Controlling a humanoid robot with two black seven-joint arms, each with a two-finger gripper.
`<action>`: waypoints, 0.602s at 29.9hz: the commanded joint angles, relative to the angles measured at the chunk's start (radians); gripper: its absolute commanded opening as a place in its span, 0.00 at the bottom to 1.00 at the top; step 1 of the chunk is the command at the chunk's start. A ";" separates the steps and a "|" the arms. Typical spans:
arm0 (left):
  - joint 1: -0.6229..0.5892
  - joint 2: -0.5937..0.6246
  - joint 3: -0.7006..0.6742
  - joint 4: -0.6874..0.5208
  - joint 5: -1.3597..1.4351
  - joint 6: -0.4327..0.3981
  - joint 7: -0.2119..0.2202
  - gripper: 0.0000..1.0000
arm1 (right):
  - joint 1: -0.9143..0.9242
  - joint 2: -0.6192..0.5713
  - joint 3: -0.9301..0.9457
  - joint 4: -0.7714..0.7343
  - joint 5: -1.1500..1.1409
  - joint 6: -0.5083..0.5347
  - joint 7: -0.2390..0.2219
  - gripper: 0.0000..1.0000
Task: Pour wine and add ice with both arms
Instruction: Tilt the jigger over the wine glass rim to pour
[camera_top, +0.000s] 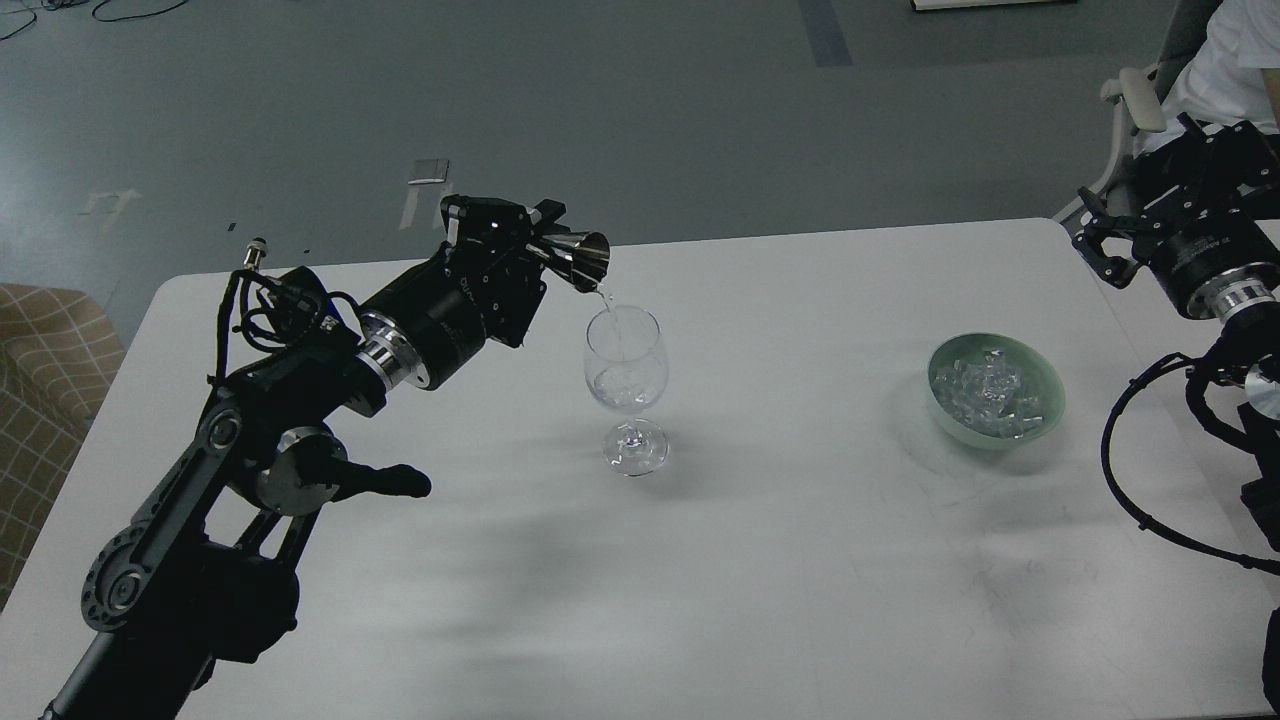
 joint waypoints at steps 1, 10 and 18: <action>-0.001 -0.006 0.000 0.000 0.065 -0.003 -0.004 0.14 | 0.000 0.001 0.000 0.002 0.000 0.000 0.000 1.00; -0.033 0.002 0.000 -0.002 0.179 -0.003 -0.008 0.14 | 0.002 0.007 0.000 0.005 0.000 0.000 0.000 1.00; -0.081 0.008 0.001 -0.094 0.343 -0.003 0.035 0.14 | 0.000 0.007 -0.002 0.005 0.000 0.012 -0.002 1.00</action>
